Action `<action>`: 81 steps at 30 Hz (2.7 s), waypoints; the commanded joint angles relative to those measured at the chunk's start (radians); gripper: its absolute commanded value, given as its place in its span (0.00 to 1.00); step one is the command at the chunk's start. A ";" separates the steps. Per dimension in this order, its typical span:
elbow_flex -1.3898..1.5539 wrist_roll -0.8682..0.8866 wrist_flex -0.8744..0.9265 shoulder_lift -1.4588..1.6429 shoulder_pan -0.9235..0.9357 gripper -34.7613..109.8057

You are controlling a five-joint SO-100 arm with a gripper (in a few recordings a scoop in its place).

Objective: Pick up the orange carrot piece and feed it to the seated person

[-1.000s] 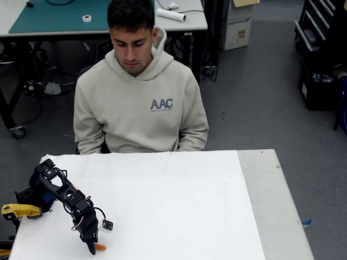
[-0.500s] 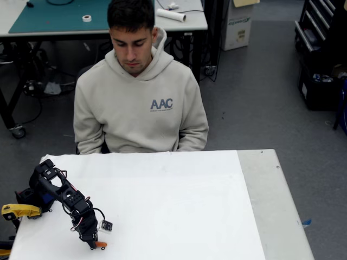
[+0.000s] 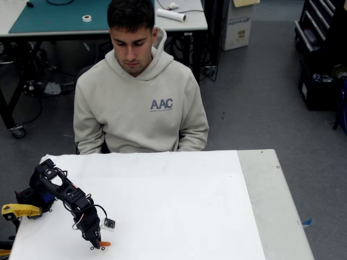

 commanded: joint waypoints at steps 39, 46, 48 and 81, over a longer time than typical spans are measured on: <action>-1.401 -0.775 -0.008 -0.152 -0.939 0.22; -1.454 -0.764 -0.009 -0.218 -1.009 0.22; -1.462 -0.764 -0.009 -0.216 -1.029 0.22; -1.454 -0.653 -0.676 -0.390 -1.281 0.22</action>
